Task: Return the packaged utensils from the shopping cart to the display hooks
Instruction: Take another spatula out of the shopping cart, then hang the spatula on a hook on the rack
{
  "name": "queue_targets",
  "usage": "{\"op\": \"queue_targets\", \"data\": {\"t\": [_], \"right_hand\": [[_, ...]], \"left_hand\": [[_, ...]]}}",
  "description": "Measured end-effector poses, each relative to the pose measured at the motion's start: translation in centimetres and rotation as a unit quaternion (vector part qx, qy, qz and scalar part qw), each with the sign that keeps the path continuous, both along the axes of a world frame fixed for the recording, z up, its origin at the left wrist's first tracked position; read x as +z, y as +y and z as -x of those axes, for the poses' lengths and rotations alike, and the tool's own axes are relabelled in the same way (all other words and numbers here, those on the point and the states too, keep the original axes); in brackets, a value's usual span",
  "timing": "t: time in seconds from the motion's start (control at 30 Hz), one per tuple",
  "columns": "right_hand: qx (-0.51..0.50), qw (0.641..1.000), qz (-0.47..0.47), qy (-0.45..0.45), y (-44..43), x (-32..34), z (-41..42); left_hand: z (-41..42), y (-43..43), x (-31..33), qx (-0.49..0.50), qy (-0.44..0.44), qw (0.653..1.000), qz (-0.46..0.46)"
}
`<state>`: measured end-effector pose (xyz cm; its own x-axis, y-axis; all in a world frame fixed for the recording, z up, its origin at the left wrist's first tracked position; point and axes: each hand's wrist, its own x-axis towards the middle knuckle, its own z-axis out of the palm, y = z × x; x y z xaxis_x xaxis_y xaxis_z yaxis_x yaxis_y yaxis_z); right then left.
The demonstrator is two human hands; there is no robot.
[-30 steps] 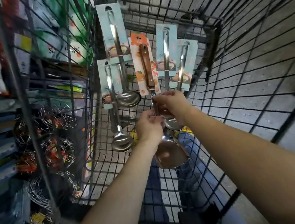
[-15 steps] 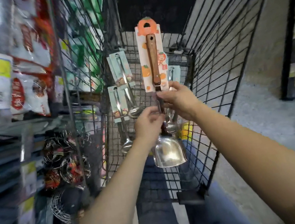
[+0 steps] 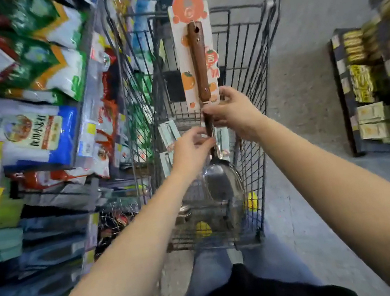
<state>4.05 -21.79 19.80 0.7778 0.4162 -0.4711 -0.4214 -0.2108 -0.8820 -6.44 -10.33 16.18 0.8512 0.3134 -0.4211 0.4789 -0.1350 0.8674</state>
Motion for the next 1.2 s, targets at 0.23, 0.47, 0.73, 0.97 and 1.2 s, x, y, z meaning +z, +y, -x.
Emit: {"op": "queue_targets", "data": {"t": [0.23, 0.47, 0.73, 0.97, 1.2], "right_hand": [[-0.003, 0.994, -0.065, -0.084, -1.3, 10.1, 0.1], [0.035, 0.976, -0.115, -0.181, -2.0, 19.5, 0.4], [0.107, 0.949, -0.198, -0.222, -2.7, 26.5, 2.4], [0.206, 0.914, -0.259, -0.233, -0.6, 30.7, 7.8], [0.284, 0.875, -0.333, -0.207, 4.2, 34.1, 17.5]], "left_hand": [[-0.4, -0.1, 9.6, -0.026, -0.096, 0.992, -0.073], [0.5, -1.8, 18.2, 0.006, -0.189, 0.973, -0.135], [4.6, -4.7, 25.5, 0.090, -0.241, 0.947, -0.192], [11.6, -5.5, 29.6, 0.208, -0.240, 0.920, -0.227], [21.5, -4.0, 33.1, 0.314, -0.229, 0.888, -0.247]]}}
